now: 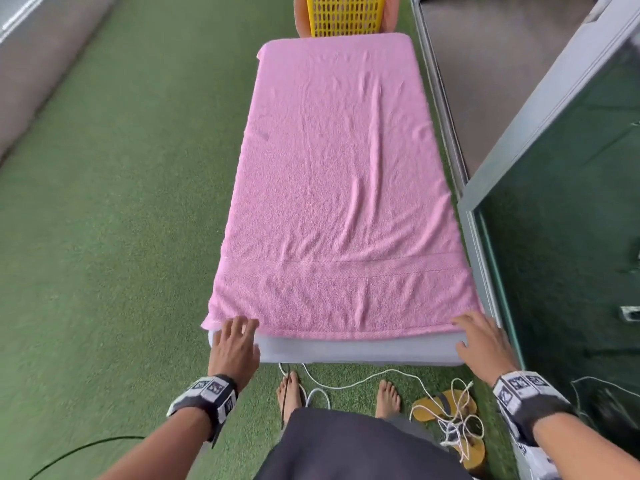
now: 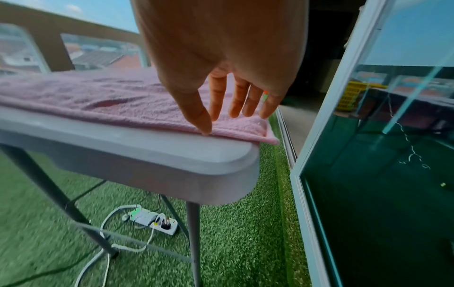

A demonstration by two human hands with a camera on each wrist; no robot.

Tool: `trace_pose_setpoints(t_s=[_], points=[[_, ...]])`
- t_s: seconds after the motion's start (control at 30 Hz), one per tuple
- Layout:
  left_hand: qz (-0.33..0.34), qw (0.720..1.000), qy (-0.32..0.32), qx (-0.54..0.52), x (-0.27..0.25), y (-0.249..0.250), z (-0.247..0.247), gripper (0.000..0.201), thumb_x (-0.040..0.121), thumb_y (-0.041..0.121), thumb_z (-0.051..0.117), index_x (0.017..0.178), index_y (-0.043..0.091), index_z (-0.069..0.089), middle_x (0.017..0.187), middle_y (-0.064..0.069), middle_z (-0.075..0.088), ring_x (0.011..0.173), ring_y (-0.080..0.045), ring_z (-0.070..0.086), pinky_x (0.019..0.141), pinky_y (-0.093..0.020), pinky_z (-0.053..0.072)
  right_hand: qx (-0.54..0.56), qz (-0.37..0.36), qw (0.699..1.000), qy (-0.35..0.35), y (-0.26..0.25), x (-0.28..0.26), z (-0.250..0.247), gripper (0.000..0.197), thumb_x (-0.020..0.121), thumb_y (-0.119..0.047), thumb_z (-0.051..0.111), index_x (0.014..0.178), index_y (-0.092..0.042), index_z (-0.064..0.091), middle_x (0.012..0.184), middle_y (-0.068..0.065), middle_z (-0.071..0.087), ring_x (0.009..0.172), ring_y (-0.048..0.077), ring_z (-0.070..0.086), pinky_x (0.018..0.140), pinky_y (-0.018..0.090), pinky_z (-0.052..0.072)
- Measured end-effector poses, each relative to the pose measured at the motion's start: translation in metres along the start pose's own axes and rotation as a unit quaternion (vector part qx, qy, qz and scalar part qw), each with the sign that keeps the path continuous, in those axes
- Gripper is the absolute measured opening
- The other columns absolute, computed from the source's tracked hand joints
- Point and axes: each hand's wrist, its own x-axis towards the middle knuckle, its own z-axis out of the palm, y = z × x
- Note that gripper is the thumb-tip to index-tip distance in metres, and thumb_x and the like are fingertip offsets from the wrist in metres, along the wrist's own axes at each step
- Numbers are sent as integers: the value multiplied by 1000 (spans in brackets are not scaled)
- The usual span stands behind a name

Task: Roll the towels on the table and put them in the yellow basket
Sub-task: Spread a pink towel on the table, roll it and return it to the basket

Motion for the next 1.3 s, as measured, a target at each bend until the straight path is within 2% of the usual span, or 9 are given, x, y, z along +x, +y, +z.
trace_pose_setpoints(t_s=[0.13,0.27,0.4,0.53,0.63,0.8,0.9,1.07,1.3], points=[[-40,974,-222,-30,6,-12,16,45,82,26,69,123,17,56,122,-5,59,110,-25,56,93,-43,47,-17,-36,999,9,-3,5,6,37,83,-11,67,117,-24,60,120,-10,56,113,10,53,104,33,42],[5,977,-206,-57,20,-25,20,36,84,-3,56,116,13,58,107,-1,62,90,-18,57,78,-28,52,-27,-49,996,72,-3,6,9,34,72,-3,79,103,-15,69,101,-2,68,94,18,65,89,41,55],[21,978,-200,-62,26,-33,23,50,59,-21,64,98,10,67,84,1,62,67,-12,53,59,-20,52,-107,-113,986,66,-3,15,9,46,52,-1,89,93,-12,70,82,1,68,72,21,66,71,41,58],[5,976,-211,-63,29,-38,32,61,63,-20,56,118,6,60,91,-4,63,75,-18,57,71,-28,54,-106,-85,990,38,-11,21,5,50,47,0,88,91,-11,68,74,-2,62,64,19,59,62,35,52],[-9,981,-186,-50,35,-40,25,72,53,-19,58,120,5,60,84,-6,63,69,-21,57,66,-34,53,-69,-43,997,21,-20,20,-4,40,55,0,83,71,-23,55,67,-12,45,57,11,44,60,29,37],[-49,987,-129,-80,36,-37,11,22,73,-9,58,72,13,54,68,4,51,58,-15,42,58,-31,39,1,28,999,39,-17,15,-18,17,81,-8,62,72,-20,53,79,-6,47,71,15,50,69,36,46],[-54,986,-113,-111,24,-46,14,27,74,-12,60,71,14,57,66,7,53,56,-11,44,57,-26,39,16,54,998,23,-12,8,-20,13,91,-14,51,82,-21,56,87,-9,51,78,10,52,73,32,47],[-74,981,-107,-145,3,-59,23,33,68,-22,64,70,11,65,65,0,62,57,-14,56,61,-22,50,6,87,992,-93,-19,-11,-19,28,98,-25,44,70,-24,41,65,-7,41,52,2,38,46,14,30],[-100,981,-108,-126,2,-59,21,37,65,-25,57,72,10,62,65,2,58,59,-15,47,58,-22,39,15,83,996,-33,-12,-27,1,24,94,-20,56,75,-34,50,71,-15,52,63,-8,45,60,13,27]])
